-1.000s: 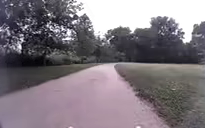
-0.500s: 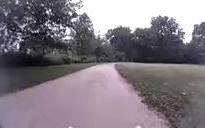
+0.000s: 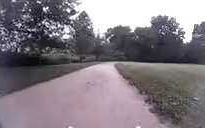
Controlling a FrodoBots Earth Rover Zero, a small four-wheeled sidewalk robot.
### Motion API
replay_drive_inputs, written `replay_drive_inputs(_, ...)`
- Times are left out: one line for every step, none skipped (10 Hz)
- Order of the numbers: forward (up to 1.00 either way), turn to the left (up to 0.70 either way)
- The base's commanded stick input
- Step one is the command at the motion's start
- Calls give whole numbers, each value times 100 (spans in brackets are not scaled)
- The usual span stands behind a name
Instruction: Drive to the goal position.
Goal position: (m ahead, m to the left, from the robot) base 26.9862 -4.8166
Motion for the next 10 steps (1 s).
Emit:
replay_drive_inputs(70,0)
replay_drive_inputs(70,0)
replay_drive_inputs(70,0)
replay_drive_inputs(70,0)
replay_drive_inputs(70,0)
replay_drive_inputs(70,0)
replay_drive_inputs(70,0)
replay_drive_inputs(70,0)
replay_drive_inputs(70,0)
replay_drive_inputs(70,0)
